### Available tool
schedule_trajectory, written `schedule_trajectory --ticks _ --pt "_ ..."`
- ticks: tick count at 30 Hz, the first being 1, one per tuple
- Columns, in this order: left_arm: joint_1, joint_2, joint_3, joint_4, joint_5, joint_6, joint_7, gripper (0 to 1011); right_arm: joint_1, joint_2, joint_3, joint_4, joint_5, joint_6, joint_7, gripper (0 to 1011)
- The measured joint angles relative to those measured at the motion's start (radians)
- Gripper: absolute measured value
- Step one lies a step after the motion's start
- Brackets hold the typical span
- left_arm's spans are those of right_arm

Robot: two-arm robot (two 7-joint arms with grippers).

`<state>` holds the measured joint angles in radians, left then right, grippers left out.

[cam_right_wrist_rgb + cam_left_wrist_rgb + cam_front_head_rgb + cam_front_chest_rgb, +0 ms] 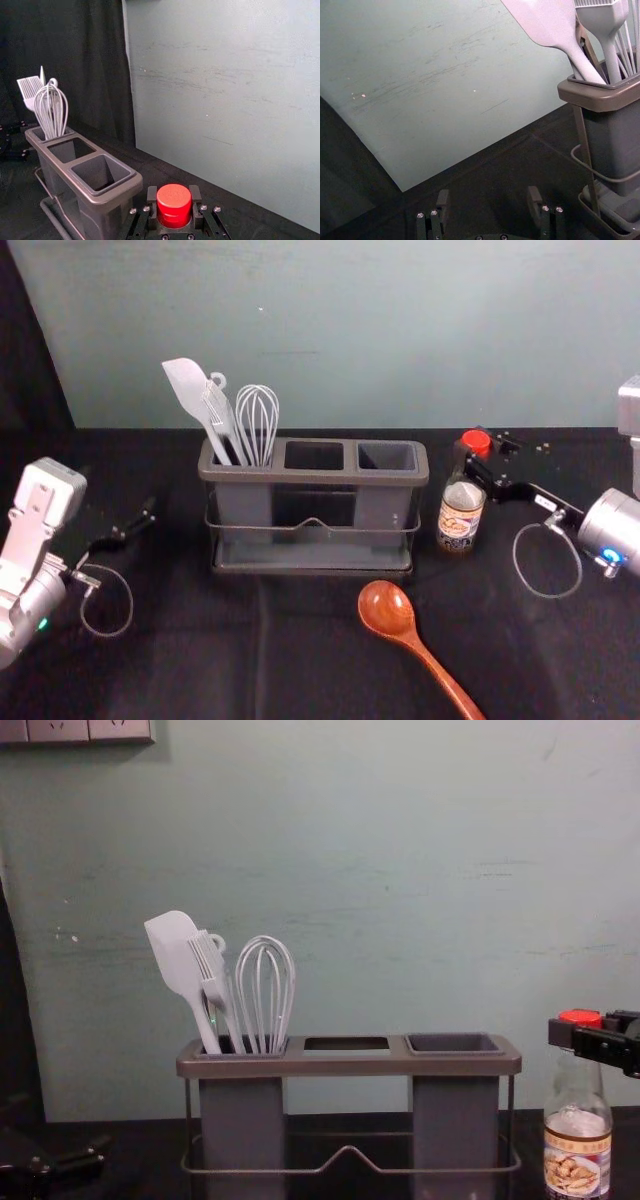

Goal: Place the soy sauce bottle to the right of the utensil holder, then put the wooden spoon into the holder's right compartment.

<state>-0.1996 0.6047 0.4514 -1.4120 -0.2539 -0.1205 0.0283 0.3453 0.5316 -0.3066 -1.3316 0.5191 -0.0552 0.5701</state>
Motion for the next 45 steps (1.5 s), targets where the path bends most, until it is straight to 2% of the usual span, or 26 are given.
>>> schedule_trajectory --ticks 45 --pt "0.000 0.000 0.000 0.000 0.000 0.000 0.000 1011 -0.003 -0.021 -0.003 0.022 0.006 -0.018 0.013 378"
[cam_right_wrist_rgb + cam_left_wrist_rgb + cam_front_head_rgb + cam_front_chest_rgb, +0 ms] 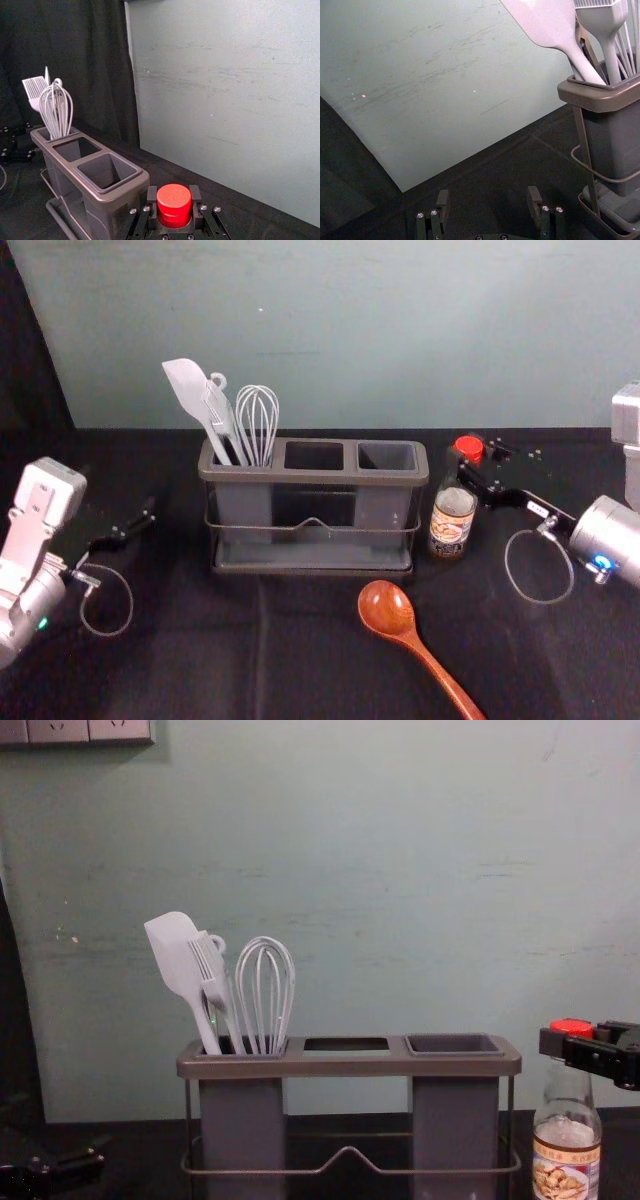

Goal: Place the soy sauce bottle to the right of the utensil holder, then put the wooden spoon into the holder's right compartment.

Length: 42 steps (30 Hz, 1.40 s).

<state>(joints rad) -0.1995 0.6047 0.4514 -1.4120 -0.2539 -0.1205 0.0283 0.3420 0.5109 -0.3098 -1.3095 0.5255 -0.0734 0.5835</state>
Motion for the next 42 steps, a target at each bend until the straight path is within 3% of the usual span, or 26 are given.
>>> schedule_trajectory --ticks 4,8,11,12,23,28,34,42 --pt "0.000 0.000 0.000 0.000 0.000 0.000 0.000 1012 0.000 0.000 0.000 -0.001 0.000 0.000 0.000 403" --pt "0.000 0.000 0.000 0.000 0.000 0.000 0.000 1011 0.001 0.001 0.000 -0.001 0.000 0.001 0.000 552" --pt "0.000 0.000 0.000 0.000 0.000 0.000 0.000 1011 0.001 0.001 0.000 -0.001 0.000 0.001 0.000 609" --pt "0.000 0.000 0.000 0.000 0.000 0.000 0.000 1011 0.001 0.001 0.000 -0.001 0.000 0.001 0.000 679" --pt "0.000 0.000 0.000 0.000 0.000 0.000 0.000 1011 0.001 0.002 0.000 -0.002 -0.001 0.002 -0.001 978" --pt "0.000 0.000 0.000 0.000 0.000 0.000 0.000 1011 -0.016 0.011 0.010 -0.036 -0.016 0.000 -0.030 1003" --pt "0.000 0.000 0.000 0.000 0.000 0.000 0.000 1011 -0.066 0.024 0.051 -0.108 -0.033 -0.029 -0.077 1003" --pt "0.000 0.000 0.000 0.000 0.000 0.000 0.000 1011 -0.135 0.041 0.098 -0.204 -0.022 -0.046 -0.084 1003"
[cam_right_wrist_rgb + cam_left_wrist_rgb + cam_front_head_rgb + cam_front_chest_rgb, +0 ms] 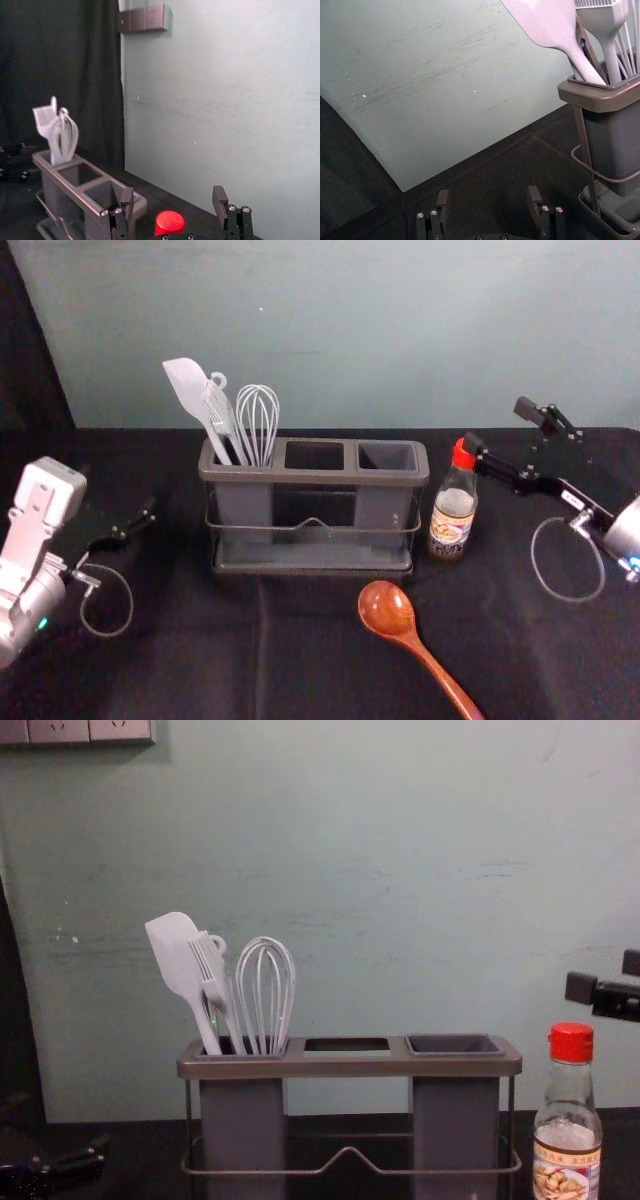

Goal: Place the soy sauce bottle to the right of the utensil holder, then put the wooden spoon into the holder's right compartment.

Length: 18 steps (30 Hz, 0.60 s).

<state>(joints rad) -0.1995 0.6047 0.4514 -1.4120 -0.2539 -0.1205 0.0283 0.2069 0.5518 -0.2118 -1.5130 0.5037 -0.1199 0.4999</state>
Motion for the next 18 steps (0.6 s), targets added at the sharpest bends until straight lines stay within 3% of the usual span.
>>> schedule_trajectory --ticks 6,9,15,18 --pt "0.000 0.000 0.000 0.000 0.000 0.000 0.000 1011 -0.070 0.016 0.036 -0.081 0.051 -0.023 0.034 1003" --pt "0.000 0.000 0.000 0.000 0.000 0.000 0.000 1011 -0.114 0.033 0.049 -0.121 0.093 -0.052 0.083 1003" --pt "0.000 0.000 0.000 0.000 0.000 0.000 0.000 1011 -0.159 0.075 0.047 -0.182 0.124 -0.058 0.138 1003" --pt "0.000 0.000 0.000 0.000 0.000 0.000 0.000 1011 -0.170 0.102 0.028 -0.221 0.143 -0.037 0.164 1003"
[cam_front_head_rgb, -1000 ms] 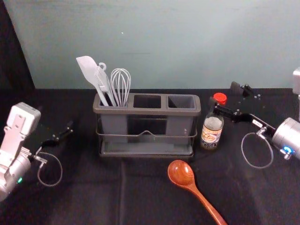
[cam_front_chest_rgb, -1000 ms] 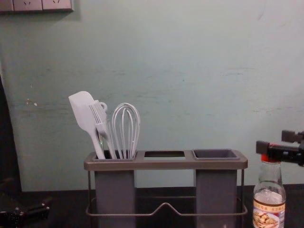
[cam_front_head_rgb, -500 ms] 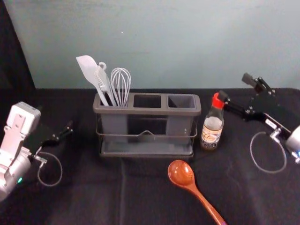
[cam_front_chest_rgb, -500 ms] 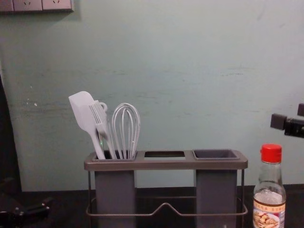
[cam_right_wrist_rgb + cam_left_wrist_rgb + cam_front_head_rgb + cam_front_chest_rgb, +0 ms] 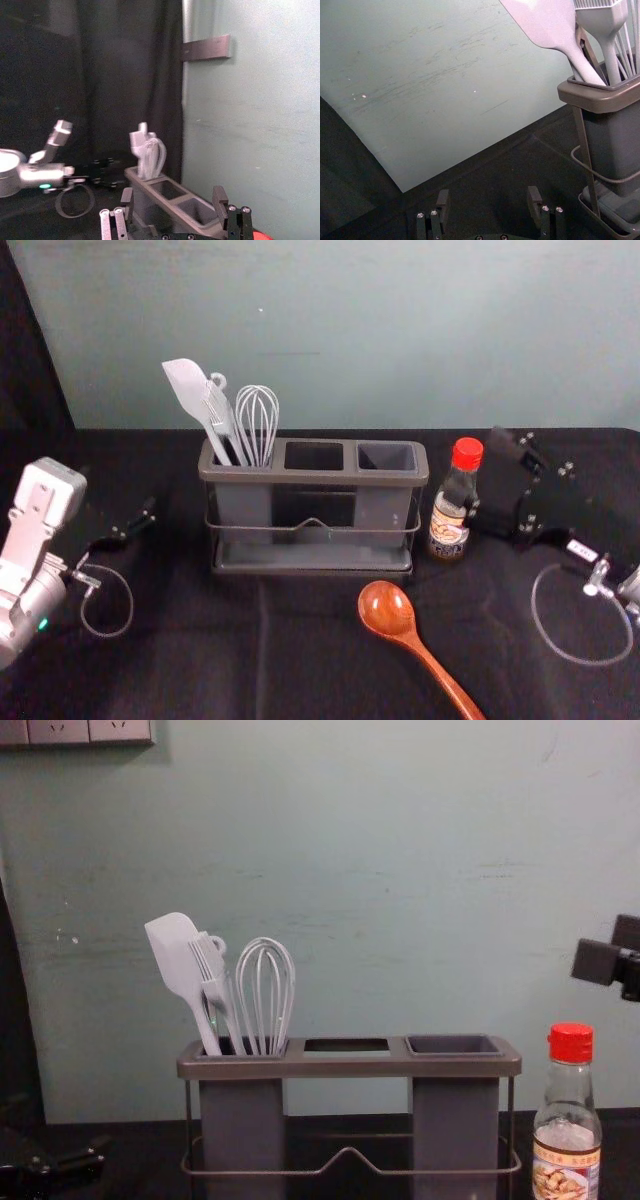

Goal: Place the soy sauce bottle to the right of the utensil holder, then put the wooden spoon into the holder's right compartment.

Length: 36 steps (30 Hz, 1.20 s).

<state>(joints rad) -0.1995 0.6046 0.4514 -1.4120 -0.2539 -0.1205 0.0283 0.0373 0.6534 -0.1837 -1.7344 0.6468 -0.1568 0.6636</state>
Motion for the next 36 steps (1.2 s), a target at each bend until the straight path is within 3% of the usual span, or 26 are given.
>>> schedule_trajectory --ticks 2,5,6,8,9,11,12,18,19,25,36 --pt "0.000 0.000 0.000 0.000 0.000 0.000 0.000 1011 0.000 0.013 -0.013 -0.021 0.002 0.031 -0.001 1002" --pt "0.000 0.000 0.000 0.000 0.000 0.000 0.000 1011 0.001 0.041 -0.042 -0.076 -0.008 0.127 -0.038 1003" --pt "0.000 0.000 0.000 0.000 0.000 0.000 0.000 1012 0.006 0.059 -0.062 -0.113 -0.024 0.204 -0.081 1003" --pt "0.000 0.000 0.000 0.000 0.000 0.000 0.000 1011 0.016 0.076 -0.085 -0.152 -0.037 0.287 -0.121 1003" --pt "0.000 0.000 0.000 0.000 0.000 0.000 0.000 1011 0.028 0.088 -0.106 -0.180 -0.043 0.374 -0.157 1002" --pt "0.000 0.000 0.000 0.000 0.000 0.000 0.000 1011 0.041 0.093 -0.126 -0.199 -0.040 0.447 -0.178 1003" --pt "0.000 0.000 0.000 0.000 0.000 0.000 0.000 1011 0.060 0.093 -0.147 -0.212 -0.027 0.524 -0.199 1003" --pt "0.000 0.000 0.000 0.000 0.000 0.000 0.000 1011 0.115 0.075 -0.203 -0.216 0.017 0.746 -0.273 1003" --pt "0.000 0.000 0.000 0.000 0.000 0.000 0.000 1011 0.115 0.075 -0.203 -0.216 0.017 0.746 -0.273 1003" --pt "0.000 0.000 0.000 0.000 0.000 0.000 0.000 1011 0.193 0.069 -0.272 -0.173 0.016 0.885 -0.311 1003" --pt "0.000 0.000 0.000 0.000 0.000 0.000 0.000 1011 0.296 0.066 -0.384 -0.084 -0.044 0.988 -0.314 1003"
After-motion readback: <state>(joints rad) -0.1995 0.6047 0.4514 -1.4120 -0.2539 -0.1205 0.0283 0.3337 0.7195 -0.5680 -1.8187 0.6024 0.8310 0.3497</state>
